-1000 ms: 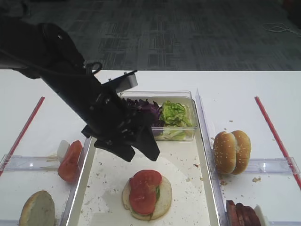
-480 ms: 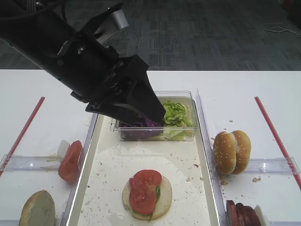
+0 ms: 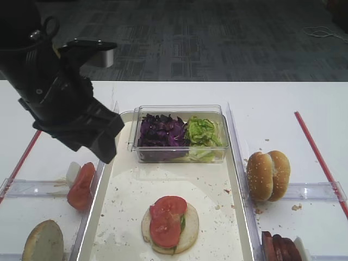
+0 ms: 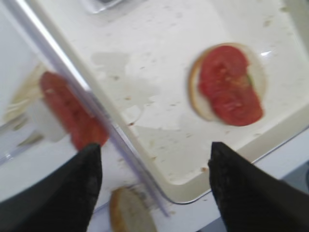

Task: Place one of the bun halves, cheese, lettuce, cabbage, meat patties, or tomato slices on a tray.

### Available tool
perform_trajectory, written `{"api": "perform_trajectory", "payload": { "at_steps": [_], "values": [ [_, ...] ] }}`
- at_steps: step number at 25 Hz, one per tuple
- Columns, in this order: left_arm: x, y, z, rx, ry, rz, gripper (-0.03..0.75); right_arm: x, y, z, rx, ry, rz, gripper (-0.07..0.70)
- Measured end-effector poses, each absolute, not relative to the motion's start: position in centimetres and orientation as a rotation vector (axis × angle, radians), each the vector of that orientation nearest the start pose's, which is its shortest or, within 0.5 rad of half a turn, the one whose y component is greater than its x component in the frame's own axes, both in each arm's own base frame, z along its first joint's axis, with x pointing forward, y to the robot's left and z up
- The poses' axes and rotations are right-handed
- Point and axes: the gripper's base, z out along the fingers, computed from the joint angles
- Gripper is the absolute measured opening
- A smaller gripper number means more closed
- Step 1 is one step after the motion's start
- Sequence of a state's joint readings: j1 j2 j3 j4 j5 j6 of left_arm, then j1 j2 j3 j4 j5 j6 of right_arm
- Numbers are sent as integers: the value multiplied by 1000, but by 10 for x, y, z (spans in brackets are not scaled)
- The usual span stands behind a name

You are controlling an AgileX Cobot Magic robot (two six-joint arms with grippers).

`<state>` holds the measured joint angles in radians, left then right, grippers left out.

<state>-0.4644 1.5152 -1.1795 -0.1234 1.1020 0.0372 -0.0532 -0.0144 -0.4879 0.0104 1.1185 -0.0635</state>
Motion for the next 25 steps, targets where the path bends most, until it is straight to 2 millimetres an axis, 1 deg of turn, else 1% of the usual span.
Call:
{"api": "perform_trajectory", "payload": {
  "at_steps": [2, 5, 9, 12, 15, 18, 22, 25],
  "values": [
    [257, -133, 278, 641, 2886, -129, 474, -8, 1, 269, -12, 2100, -58, 610],
    [258, -129, 277, 625, 2893, -69, 474, -8, 1, 269, -12, 2100, -58, 610],
    [258, -128, 277, 568, 2907, -73, 474, -8, 1, 269, -12, 2100, -58, 610],
    [263, -118, 277, 481, 2916, -72, 474, -8, 1, 269, -12, 2100, -58, 610],
    [272, -95, 277, 343, 2934, -61, 474, -8, 1, 269, -12, 2100, -58, 610],
    [282, -61, 277, 173, 2950, -33, 474, -8, 1, 269, -12, 2100, -58, 610],
    [287, -20, 277, -9, 2955, 32, 474, -8, 1, 269, -12, 2100, -58, 610],
    [288, -4, 277, -61, 2955, 56, 474, -8, 1, 269, -12, 2100, -58, 610]
  ]
}}
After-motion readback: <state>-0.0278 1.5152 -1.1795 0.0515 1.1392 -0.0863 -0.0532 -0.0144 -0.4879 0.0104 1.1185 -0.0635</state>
